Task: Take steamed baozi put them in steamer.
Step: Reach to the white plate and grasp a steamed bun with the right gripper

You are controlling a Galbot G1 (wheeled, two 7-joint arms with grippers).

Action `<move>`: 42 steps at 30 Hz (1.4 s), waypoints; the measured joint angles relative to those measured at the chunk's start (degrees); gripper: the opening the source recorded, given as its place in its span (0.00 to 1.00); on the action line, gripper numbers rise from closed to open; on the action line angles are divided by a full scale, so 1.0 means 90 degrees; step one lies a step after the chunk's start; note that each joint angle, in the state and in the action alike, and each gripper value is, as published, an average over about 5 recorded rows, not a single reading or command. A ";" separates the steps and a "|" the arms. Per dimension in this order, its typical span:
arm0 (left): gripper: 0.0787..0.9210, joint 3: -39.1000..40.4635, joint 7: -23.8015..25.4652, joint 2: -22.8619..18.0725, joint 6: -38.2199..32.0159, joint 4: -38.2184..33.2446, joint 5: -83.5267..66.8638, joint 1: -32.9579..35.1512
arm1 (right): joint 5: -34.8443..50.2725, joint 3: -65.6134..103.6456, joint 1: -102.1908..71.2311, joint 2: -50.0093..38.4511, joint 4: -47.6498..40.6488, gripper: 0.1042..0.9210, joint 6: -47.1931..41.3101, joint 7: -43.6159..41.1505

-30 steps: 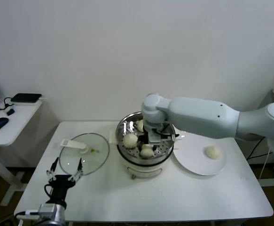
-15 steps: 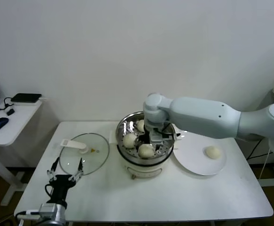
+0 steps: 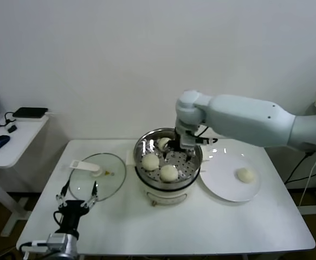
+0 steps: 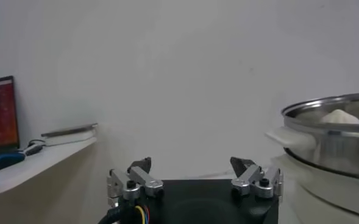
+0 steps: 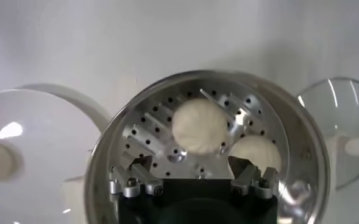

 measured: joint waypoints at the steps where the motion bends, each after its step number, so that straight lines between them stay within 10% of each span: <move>1: 0.88 0.0015 0.0000 -0.0002 0.0008 -0.0011 0.0010 -0.0009 | 0.0165 -0.0047 0.0088 -0.0045 -0.0023 0.88 -0.0129 -0.0013; 18: 0.88 0.0271 0.0010 0.0100 0.0148 -0.0196 0.0056 -0.0120 | 0.2960 -0.1056 0.1149 -0.1752 -0.0283 0.88 -0.2684 0.0303; 42: 0.88 0.0401 0.0012 0.0004 0.0115 -0.0240 0.0183 -0.0073 | 0.1224 0.0847 -0.1551 -0.3149 -0.1640 0.88 -0.3314 0.0329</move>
